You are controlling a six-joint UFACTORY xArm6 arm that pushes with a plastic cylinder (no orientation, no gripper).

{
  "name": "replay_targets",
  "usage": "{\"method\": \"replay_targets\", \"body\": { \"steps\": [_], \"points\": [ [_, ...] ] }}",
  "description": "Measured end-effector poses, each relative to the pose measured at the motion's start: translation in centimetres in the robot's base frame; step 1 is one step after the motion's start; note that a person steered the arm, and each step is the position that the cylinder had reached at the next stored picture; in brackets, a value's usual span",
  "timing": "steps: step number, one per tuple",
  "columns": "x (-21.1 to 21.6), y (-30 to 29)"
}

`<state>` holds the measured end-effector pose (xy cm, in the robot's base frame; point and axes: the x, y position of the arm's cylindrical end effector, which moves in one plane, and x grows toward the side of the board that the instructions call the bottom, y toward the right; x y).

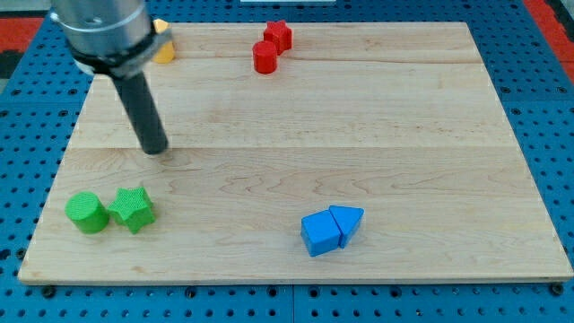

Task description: Nudge the yellow hexagon and yellow heart slightly down

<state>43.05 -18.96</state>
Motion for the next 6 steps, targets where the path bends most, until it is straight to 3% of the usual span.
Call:
{"method": "replay_targets", "body": {
  "steps": [1, 3, 5, 6],
  "points": [
    [-4.7, -4.5],
    [-16.4, -6.0],
    [-22.9, -5.8],
    [-23.9, -3.5]
  ]
}}
